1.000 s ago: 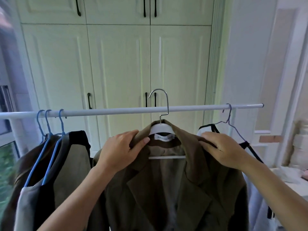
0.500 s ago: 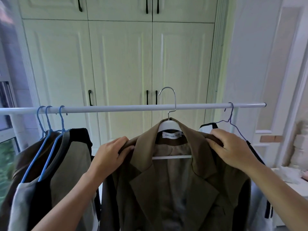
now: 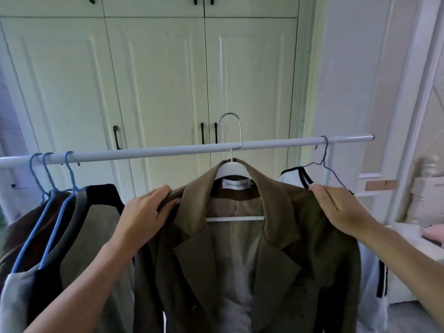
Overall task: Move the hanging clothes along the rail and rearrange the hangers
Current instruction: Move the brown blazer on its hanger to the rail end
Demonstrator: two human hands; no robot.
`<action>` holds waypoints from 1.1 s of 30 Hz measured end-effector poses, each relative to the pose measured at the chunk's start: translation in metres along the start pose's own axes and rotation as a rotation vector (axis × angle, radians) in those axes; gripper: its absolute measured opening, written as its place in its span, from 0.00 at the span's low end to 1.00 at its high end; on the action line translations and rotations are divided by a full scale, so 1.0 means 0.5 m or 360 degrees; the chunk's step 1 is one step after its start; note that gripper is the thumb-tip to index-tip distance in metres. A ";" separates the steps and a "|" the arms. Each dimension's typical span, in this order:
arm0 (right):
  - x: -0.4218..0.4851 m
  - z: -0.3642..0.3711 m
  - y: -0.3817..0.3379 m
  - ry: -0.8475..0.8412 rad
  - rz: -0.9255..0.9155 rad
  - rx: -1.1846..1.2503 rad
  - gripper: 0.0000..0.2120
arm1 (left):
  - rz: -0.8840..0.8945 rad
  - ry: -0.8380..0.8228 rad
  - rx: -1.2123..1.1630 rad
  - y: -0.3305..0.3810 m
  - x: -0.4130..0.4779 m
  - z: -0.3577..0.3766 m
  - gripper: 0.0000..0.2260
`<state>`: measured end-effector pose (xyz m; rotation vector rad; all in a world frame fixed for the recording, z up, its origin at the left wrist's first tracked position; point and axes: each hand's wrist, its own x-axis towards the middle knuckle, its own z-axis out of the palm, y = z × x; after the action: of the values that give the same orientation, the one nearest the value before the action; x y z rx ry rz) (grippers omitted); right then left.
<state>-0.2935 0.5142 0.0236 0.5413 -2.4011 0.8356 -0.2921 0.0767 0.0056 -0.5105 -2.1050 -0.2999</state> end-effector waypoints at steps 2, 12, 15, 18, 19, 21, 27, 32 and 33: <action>-0.007 0.015 0.011 0.0243 -0.0042 -0.0216 0.34 | -0.0010 0.0006 0.0016 0.007 0.007 0.004 0.18; -0.026 -0.025 0.021 -0.0329 0.0044 0.0309 0.15 | -0.0055 0.0054 -0.0027 0.014 0.024 0.070 0.22; -0.036 -0.055 0.026 -0.0406 0.0274 0.0625 0.18 | -0.0080 0.0018 -0.0007 0.025 0.042 0.105 0.23; -0.052 -0.075 0.038 -0.0394 0.0572 0.0941 0.25 | -0.0078 -0.0024 -0.0050 0.038 0.078 0.148 0.21; -0.055 -0.077 0.040 -0.0380 0.0616 0.0986 0.25 | -0.0099 -0.0028 -0.0094 0.043 0.092 0.165 0.19; -0.057 -0.078 0.038 -0.0300 0.0660 0.1032 0.22 | -0.0202 -0.0030 -0.0210 0.054 0.121 0.204 0.17; -0.062 -0.089 0.062 0.0019 0.0744 0.0971 0.28 | -0.0438 -0.0217 -0.0449 0.107 0.194 0.333 0.21; -0.067 -0.123 0.086 0.0207 0.0844 0.0807 0.36 | -0.0218 -0.0463 -0.0674 0.131 0.276 0.426 0.17; -0.066 -0.125 0.088 0.0248 0.0888 0.0818 0.29 | -0.0204 -0.0510 -0.0686 0.137 0.296 0.442 0.18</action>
<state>-0.2690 0.5936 0.0259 -0.0357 -2.2048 1.6889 -0.4952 0.2612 0.0097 -0.7126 -2.3963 -0.8020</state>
